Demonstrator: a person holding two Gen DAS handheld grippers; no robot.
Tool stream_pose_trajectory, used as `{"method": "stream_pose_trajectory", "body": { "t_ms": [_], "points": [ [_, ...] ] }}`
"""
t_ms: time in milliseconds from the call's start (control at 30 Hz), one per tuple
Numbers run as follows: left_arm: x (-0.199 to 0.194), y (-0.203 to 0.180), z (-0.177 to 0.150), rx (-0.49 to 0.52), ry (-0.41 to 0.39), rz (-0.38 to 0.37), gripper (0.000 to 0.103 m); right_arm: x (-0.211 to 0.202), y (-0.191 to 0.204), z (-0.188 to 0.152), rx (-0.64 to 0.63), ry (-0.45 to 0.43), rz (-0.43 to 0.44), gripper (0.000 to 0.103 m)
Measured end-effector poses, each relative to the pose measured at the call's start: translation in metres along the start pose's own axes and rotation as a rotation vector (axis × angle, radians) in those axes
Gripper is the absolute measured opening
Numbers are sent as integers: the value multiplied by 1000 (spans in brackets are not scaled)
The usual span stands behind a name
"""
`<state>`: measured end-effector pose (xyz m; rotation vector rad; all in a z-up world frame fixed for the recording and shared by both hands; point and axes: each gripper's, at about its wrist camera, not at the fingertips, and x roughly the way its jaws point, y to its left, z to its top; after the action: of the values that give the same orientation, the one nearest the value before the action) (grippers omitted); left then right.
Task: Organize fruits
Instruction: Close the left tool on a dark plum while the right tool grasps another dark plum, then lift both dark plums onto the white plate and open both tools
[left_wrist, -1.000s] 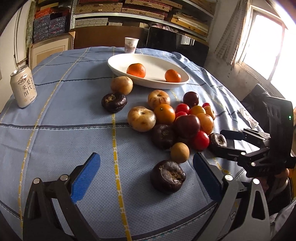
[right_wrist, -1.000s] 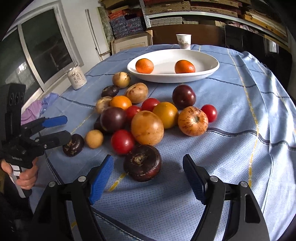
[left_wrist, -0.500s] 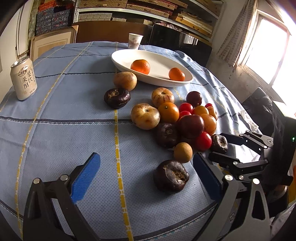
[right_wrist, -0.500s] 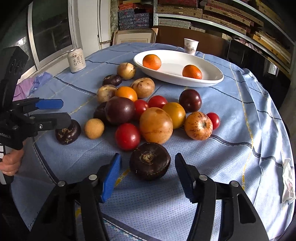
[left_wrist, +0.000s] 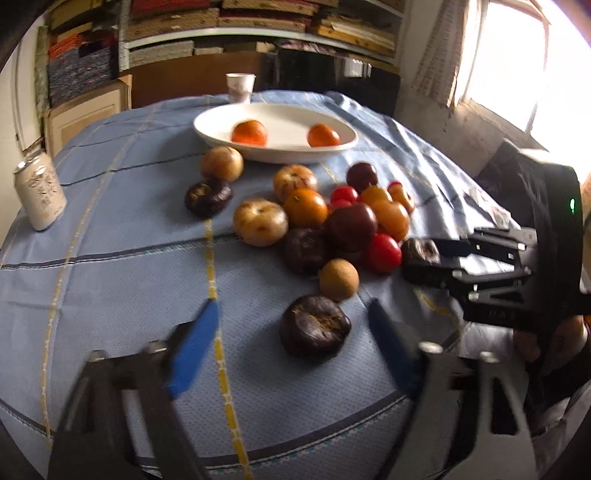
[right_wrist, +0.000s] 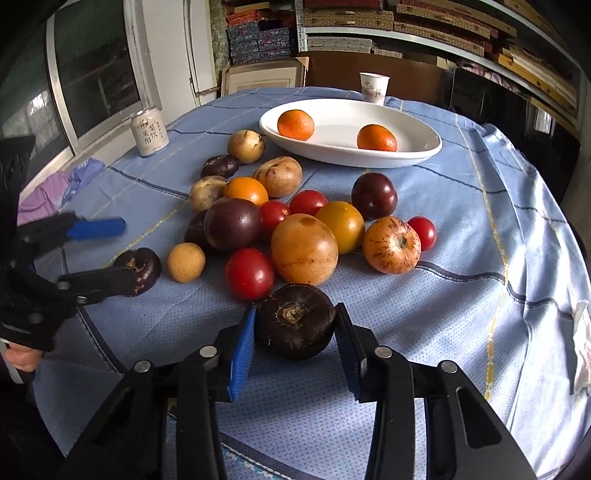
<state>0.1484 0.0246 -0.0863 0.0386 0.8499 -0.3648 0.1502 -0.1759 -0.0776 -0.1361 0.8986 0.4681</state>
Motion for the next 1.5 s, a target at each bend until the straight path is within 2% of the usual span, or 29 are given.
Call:
{"method": "stream_pose_trajectory", "body": {
  "t_ms": [33, 67, 300, 367, 400, 633, 800, 1000, 1100, 1200, 1300, 1400, 1500],
  "points": [
    [2, -1, 0, 4, 13, -3, 65, 0, -1, 0, 8, -1, 5, 42],
    [3, -1, 0, 6, 15, -5, 63, 0, -1, 0, 13, -2, 10, 42],
    [3, -11, -3, 73, 19, -12, 63, 0, -8, -1, 51, -2, 43, 42],
    [7, -16, -4, 95, 33, -7, 52, 1, -9, -1, 56, -2, 47, 42],
    [8, -17, -4, 99, 41, -7, 51, 0, -9, -2, 57, -3, 48, 42],
    [8, -13, -5, 84, 51, -13, 49, 1, -10, -2, 66, -1, 59, 42],
    [10, -12, -4, 82, 53, -8, 41, 1, -10, -2, 63, -2, 55, 42],
    [8, -8, -3, 63, 50, -15, 40, 0, -10, -1, 65, -7, 59, 42],
    [5, 1, 3, 16, 49, -26, 40, -5, -11, 0, 71, -23, 80, 42],
    [-7, 15, 22, -12, 9, -2, 40, -21, -13, 14, 59, -49, 125, 42],
    [-12, 25, 50, -27, -20, -10, 40, -37, -17, 45, 26, -104, 144, 42],
    [-8, 33, 91, -21, -51, -5, 40, -38, -22, 76, 4, -153, 106, 42],
    [13, 45, 140, -55, -45, -28, 40, -20, -35, 111, 52, -171, 127, 42]
  ]
}}
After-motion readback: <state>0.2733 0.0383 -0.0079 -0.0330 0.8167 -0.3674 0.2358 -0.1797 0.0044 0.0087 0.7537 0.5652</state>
